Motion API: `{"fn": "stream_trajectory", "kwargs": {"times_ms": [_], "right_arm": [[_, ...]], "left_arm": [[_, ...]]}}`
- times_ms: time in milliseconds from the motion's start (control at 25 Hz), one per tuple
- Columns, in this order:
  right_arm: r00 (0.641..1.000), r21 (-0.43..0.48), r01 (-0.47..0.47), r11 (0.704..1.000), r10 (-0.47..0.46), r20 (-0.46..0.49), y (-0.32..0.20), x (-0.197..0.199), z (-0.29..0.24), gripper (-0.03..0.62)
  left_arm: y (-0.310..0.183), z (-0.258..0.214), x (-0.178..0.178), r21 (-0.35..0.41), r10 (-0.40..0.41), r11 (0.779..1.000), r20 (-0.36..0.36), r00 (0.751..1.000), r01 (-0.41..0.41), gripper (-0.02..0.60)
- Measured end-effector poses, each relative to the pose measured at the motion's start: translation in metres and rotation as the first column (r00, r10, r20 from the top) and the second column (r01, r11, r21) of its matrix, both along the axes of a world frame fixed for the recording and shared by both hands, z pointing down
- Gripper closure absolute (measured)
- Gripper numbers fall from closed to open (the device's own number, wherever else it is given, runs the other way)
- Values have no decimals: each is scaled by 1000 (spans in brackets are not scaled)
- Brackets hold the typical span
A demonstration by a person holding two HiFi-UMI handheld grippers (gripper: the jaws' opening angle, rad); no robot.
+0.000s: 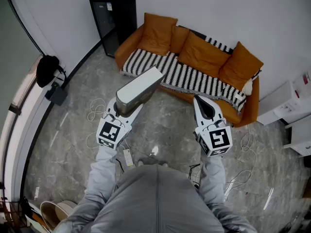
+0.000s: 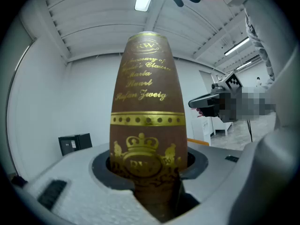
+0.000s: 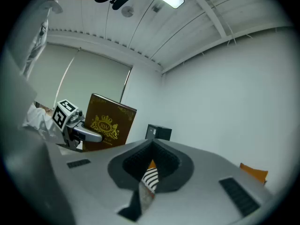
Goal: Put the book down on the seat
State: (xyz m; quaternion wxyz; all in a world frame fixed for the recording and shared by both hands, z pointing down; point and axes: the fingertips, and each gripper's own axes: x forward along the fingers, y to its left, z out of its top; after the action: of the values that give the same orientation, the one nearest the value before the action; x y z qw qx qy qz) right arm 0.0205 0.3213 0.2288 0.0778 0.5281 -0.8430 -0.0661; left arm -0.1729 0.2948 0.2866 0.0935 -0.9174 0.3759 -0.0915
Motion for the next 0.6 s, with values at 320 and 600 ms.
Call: {"fn": "stream_trajectory", "kwargs": {"times_ms": [320, 600], "right_arm": [[999, 33, 37, 999, -38, 39, 10, 0, 5, 566], [996, 13, 78, 997, -78, 38, 18, -1, 6, 566]], "left_arm": [[6, 8, 8, -13, 23, 1000, 11, 1000, -23, 339], [10, 11, 10, -35, 14, 999, 20, 1000, -14, 339]]}}
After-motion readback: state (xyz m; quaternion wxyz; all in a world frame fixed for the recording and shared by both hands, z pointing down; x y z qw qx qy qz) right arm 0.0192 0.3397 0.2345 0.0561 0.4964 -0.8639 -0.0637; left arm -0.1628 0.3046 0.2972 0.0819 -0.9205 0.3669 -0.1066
